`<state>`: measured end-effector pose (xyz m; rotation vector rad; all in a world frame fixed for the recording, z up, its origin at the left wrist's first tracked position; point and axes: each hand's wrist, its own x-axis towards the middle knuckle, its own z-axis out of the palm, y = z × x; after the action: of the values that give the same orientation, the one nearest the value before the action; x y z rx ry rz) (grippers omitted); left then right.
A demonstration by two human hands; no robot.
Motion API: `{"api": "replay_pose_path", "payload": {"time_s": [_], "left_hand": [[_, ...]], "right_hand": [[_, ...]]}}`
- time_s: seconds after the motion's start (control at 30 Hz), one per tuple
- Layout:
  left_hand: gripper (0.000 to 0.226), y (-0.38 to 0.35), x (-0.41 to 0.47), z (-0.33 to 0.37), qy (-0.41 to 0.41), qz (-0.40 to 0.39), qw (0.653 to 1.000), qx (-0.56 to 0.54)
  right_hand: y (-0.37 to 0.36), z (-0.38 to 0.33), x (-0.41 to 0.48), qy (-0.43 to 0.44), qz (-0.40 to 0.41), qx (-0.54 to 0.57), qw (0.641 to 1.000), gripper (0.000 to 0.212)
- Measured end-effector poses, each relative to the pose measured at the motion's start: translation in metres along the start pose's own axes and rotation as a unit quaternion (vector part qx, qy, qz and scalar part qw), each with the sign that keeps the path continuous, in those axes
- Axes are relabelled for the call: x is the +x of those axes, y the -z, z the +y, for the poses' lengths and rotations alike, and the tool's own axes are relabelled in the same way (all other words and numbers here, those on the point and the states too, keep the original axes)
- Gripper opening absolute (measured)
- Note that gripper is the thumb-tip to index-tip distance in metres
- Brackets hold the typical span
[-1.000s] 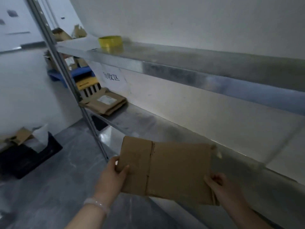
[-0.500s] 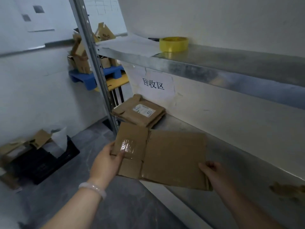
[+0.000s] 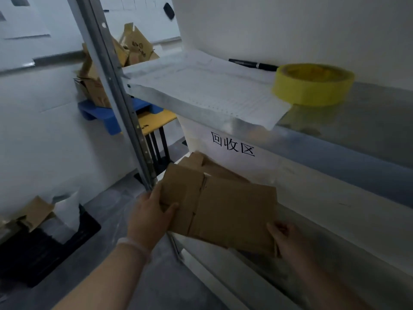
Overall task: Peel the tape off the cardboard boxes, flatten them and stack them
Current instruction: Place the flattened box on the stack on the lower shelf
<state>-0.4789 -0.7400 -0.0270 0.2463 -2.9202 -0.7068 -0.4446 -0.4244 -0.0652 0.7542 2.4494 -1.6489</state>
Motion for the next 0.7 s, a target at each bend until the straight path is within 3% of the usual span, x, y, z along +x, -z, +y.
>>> {"api": "replay_pose_path", "payload": {"time_s": [0.23,0.4,0.5,0.6,0.7], "left_hand": [[0.067,-0.014,0.112,-0.016,-0.119,-0.037,0.988,0.087],[0.067,-0.035,0.15,-0.029,-0.21,-0.09,0.961,0.157],[0.065,-0.042,0.164,-0.032,-0.254,-0.113,0.935,0.218],[0.062,-0.056,0.169,-0.024,-0.334,-0.125,0.918,0.173],[0.073,-0.066,0.145,0.008,-0.428,-0.161,0.88,0.13]], "right_hand": [[-0.059,-0.014,0.035,-0.059,0.047,-0.02,0.997,0.035],[-0.089,-0.023,0.027,-0.087,0.085,-0.023,0.992,0.044],[-0.095,-0.03,0.013,-0.096,0.085,-0.092,0.988,0.055],[-0.092,-0.03,-0.009,-0.085,0.126,-0.107,0.983,0.066],[-0.078,-0.019,-0.038,-0.031,0.186,-0.231,0.954,0.067]]}}
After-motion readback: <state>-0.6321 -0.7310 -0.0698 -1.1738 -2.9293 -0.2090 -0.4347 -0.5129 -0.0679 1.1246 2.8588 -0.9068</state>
